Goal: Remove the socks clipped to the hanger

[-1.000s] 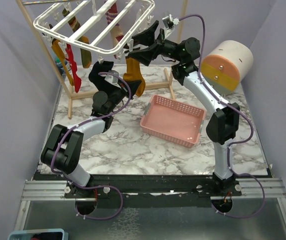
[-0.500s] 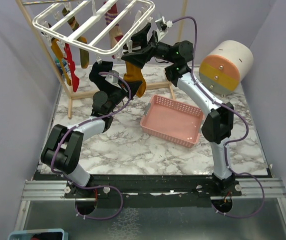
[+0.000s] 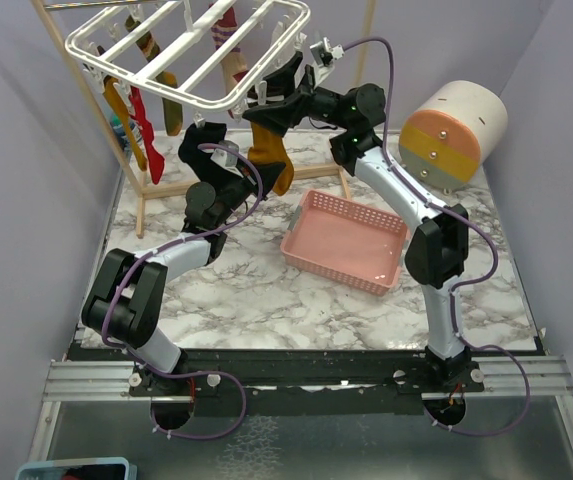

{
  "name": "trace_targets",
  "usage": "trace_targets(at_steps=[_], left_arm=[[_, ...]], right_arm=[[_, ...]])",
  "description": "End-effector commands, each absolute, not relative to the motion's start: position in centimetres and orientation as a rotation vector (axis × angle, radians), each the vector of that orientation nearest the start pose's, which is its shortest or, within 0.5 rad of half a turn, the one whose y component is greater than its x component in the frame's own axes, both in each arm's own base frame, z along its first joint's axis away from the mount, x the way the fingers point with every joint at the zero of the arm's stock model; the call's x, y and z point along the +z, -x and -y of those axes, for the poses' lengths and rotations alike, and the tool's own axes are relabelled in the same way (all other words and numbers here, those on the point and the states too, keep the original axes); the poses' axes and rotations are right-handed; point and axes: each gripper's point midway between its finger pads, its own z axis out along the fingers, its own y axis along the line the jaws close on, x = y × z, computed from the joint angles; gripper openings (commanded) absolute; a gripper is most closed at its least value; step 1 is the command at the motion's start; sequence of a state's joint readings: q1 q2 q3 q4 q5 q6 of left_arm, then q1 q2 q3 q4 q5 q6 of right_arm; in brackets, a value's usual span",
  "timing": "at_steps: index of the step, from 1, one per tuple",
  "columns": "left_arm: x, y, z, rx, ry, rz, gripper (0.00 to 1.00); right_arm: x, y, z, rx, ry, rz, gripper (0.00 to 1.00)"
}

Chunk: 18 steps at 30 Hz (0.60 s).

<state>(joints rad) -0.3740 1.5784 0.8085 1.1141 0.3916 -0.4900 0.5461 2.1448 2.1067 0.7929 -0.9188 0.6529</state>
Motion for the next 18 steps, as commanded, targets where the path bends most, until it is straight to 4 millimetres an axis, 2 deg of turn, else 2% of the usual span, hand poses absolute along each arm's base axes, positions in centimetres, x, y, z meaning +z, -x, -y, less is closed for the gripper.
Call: trace_targets(at_steps=[1, 9, 12, 18], left_arm=[[29.7, -39.7, 25.0, -1.003, -0.303, -1.275, 0.00], [29.7, -39.5, 25.1, -1.008, -0.308, -1.278, 0.00], [29.8, -39.5, 25.1, -1.010, -0.309, -1.275, 0.00], [29.9, -39.4, 25.1, -1.010, -0.310, -1.274, 0.00]], right_arm=[[50.2, -37.4, -40.7, 1.364, 0.908, -0.794, 0.76], [51.5, -37.8, -39.5, 1.308, 0.898, -0.780, 0.73], [52.1, -37.9, -39.1, 1.292, 0.898, -0.772, 0.69], [52.5, -37.9, -39.1, 1.296, 0.907, -0.770, 0.55]])
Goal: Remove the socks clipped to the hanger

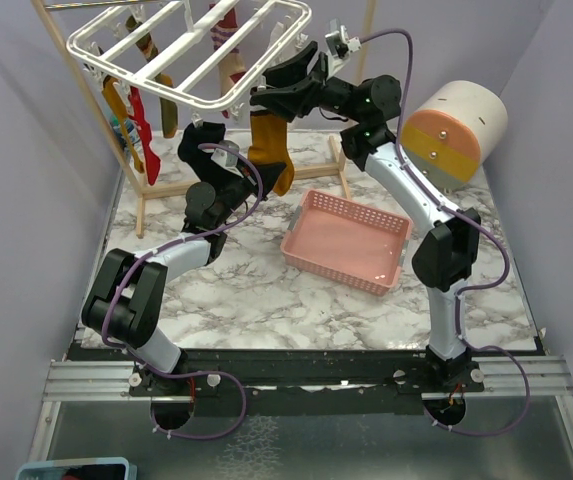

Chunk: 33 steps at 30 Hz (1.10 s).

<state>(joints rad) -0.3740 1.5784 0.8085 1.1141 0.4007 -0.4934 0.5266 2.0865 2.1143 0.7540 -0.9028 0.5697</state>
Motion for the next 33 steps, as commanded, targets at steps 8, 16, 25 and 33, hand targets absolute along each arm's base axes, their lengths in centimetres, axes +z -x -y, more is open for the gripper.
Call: trace_targets(at_steps=[8, 16, 25, 33], left_arm=[[29.7, -39.4, 25.0, -1.008, -0.310, -1.278, 0.00], [29.6, -39.4, 25.0, -1.009, -0.309, -1.281, 0.00], [29.9, -39.3, 25.5, -1.027, -0.334, -1.275, 0.00], [30.2, -38.3, 27.9, -1.109, -0.418, -1.280, 0.00]], right_arm=[[52.2, -38.1, -39.3, 1.305, 0.907, -0.784, 0.43], [51.6, -38.5, -39.4, 1.304, 0.907, -0.814, 0.01], [51.3, -38.5, -39.4, 1.306, 0.898, -0.840, 0.63], [49.6, -37.7, -38.2, 1.282, 0.851, -0.925, 1.00]])
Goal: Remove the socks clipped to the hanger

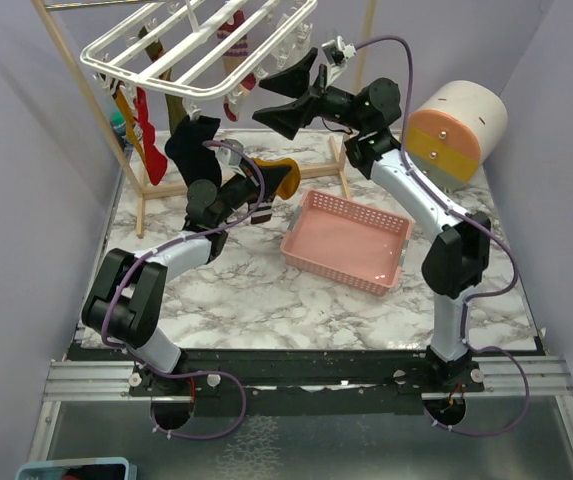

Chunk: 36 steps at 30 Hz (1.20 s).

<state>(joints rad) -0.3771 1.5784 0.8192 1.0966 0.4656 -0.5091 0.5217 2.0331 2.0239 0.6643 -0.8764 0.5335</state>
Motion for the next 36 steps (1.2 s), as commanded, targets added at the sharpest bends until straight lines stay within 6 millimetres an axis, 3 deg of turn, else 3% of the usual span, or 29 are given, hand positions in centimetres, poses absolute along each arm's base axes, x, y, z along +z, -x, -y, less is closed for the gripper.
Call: trace_targets(at_steps=[1, 7, 10, 14, 17, 21, 27, 28, 30, 31, 32, 33, 36], left_arm=[[30.0, -38.1, 28.4, -1.114, -0.431, -1.287, 0.00], [28.6, -37.1, 32.4, -1.132, -0.522, -1.326, 0.00], [27.7, -36.6, 34.7, -1.154, -0.562, -1.342, 0.00], [26.0, -35.6, 37.9, -1.210, -0.606, -1.369, 0.00], [24.2, -34.8, 40.0, -1.244, -0.623, -1.405, 0.00], [21.6, -34.4, 41.8, -1.281, -0.596, -1.479, 0.00], [19.7, -33.4, 43.4, -1.356, -0.576, -1.549, 0.01], [19.4, -33.3, 43.5, -1.369, -0.566, -1.563, 0.07], [18.8, -33.0, 43.5, -1.403, -0.545, -1.599, 0.26], [18.7, -32.8, 43.4, -1.413, -0.540, -1.613, 0.42], [18.8, -32.4, 43.3, -1.423, -0.549, -1.618, 0.68], [18.7, -32.2, 43.1, -1.421, -0.557, -1.625, 0.80], [19.6, -31.7, 41.4, -1.344, -0.556, -1.622, 0.83]], right_arm=[[49.3, -37.2, -37.8, 1.272, 0.848, -0.938, 1.00], [46.6, -34.7, -33.3, 1.064, 0.752, -1.065, 1.00], [45.7, -34.6, -28.5, 0.848, 0.586, -1.155, 1.00], [46.5, -32.7, -20.8, 0.569, 0.373, -1.185, 1.00], [46.3, -31.2, -17.5, 0.457, 0.309, -1.201, 1.00], [45.7, -30.4, -15.6, 0.379, 0.288, -1.238, 1.00], [44.3, -31.0, -16.0, 0.385, 0.293, -1.267, 1.00], [44.2, -31.1, -16.2, 0.391, 0.296, -1.270, 1.00], [44.0, -31.4, -16.6, 0.403, 0.300, -1.273, 1.00], [43.9, -31.5, -16.7, 0.407, 0.304, -1.274, 1.00], [44.0, -31.6, -16.9, 0.410, 0.305, -1.272, 1.00], [44.0, -31.7, -16.9, 0.411, 0.306, -1.272, 1.00], [43.8, -31.7, -16.9, 0.407, 0.310, -1.276, 1.00]])
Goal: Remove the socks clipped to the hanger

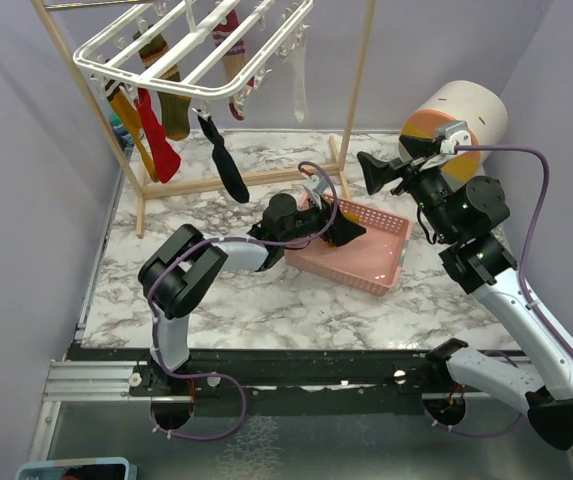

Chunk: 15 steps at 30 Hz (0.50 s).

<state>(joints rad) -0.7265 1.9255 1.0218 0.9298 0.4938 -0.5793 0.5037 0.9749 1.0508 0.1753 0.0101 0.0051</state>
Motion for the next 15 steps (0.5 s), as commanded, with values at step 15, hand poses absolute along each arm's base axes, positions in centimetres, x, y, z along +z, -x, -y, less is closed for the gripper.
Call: trace_targets(at_steps=[15], left_arm=[[28.3, -28.1, 28.3, -0.800, -0.521, -1.572, 0.98]], right_arm=[[42.4, -32.1, -18.6, 0.484, 0.343, -1.296, 1.00]])
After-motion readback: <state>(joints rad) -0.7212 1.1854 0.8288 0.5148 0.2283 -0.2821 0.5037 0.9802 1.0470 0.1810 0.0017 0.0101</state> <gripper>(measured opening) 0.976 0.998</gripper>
